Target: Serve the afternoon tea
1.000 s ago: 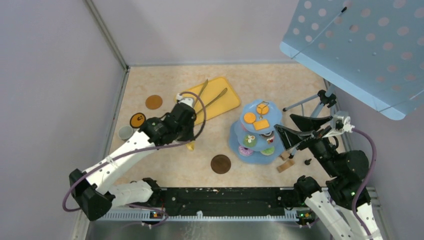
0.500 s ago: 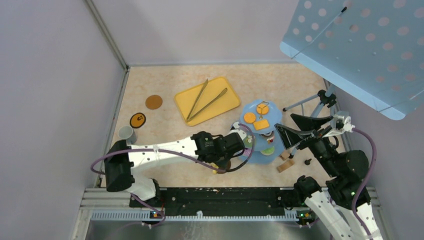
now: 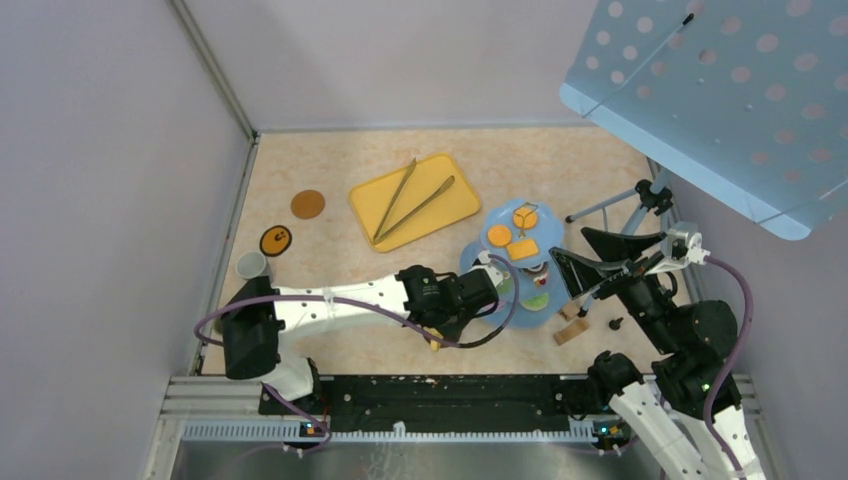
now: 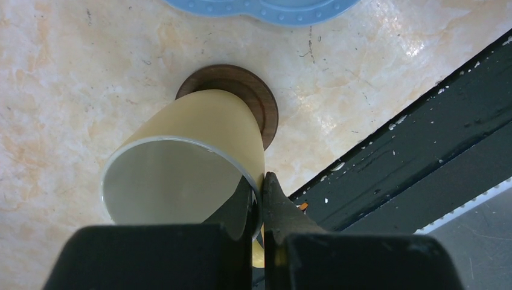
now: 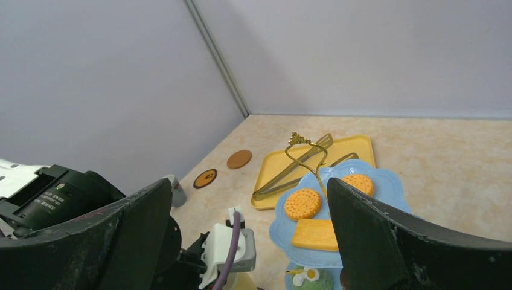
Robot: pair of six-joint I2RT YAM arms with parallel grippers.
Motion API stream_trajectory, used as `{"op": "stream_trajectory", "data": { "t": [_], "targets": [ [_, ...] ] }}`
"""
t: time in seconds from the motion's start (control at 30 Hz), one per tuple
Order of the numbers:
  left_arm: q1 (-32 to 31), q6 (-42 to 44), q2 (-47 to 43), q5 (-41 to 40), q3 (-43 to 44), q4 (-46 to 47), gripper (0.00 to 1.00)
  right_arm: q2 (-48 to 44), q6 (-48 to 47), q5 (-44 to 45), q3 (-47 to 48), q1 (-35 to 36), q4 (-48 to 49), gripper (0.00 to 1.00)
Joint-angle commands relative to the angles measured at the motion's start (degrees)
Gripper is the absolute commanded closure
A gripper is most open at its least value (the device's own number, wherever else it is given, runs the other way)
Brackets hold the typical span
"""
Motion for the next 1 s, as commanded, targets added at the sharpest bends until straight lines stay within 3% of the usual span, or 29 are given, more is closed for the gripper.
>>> {"op": "stream_trajectory", "data": {
  "t": [0.0,0.47,0.73,0.9,0.97],
  "targets": [
    [-0.01,1.32,-0.25,0.13,1.86,3.15,1.0,0.44,0.28,0.45,0.26,-0.39,1.14,0.03],
    [-0.03,2.2,1.6,0.6,2.21,2.69,1.0,-0.05,0.3,0.45,-0.15,-0.35,0.94,0.03],
    [0.02,2.08,-3.04,-5.74,4.68,-0.89,0.55,-0.03,0.34,0.43,-0.27,-0.39,0.82,0.03],
    [0.81,5.73,-14.52,-10.76,4.6,2.27,0.4,0.28,0.29,0.49,-0.51,-0.4,1.61,0.03],
    [3.9,6.99,-20.97,-12.9,1.85,5.53,0.36,0.45,0.46,0.33,-0.75,-0.4,2.04,0.03]
  ]
}}
